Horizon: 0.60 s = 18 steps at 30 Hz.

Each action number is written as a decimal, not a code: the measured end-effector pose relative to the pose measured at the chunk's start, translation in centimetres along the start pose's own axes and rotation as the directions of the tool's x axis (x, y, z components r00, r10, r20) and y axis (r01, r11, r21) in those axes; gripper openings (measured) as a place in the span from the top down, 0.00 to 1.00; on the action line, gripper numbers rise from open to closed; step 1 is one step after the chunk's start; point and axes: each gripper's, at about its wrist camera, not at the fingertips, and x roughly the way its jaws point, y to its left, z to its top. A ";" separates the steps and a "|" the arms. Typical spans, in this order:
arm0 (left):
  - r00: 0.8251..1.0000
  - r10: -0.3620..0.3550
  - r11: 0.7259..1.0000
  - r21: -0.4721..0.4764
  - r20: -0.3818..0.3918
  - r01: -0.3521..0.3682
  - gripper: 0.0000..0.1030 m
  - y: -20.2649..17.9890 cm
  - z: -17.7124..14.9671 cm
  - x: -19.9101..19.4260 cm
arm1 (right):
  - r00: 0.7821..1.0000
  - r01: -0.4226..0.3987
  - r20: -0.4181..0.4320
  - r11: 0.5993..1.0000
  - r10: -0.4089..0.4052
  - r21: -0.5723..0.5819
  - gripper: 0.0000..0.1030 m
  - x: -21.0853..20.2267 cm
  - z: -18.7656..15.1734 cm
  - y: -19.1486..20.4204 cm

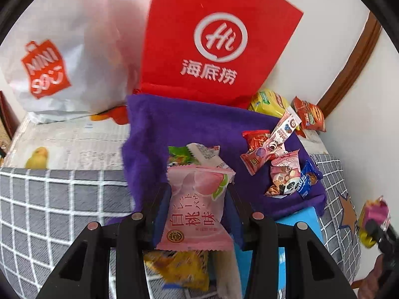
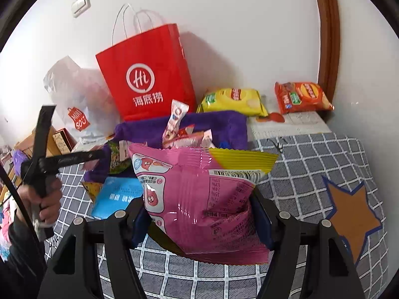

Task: Organize snacks
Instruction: 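Carry the peach candy and pink bag toward the purple towel, then release the peach candy onto the towel with the left tool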

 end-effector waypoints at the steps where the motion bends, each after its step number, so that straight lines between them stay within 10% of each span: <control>1: 1.000 -0.009 1.000 0.005 -0.005 0.009 0.60 -0.2 0.1 0.5 | 1.000 -0.001 -0.008 1.000 0.001 0.006 0.33 0.4 -0.2 -0.1; 18: 0.999 -0.033 0.999 0.032 -0.033 0.034 0.52 -2.5 1.8 4.2 | 0.997 0.004 -0.077 1.000 -0.003 0.013 0.33 3.2 -2.0 -0.5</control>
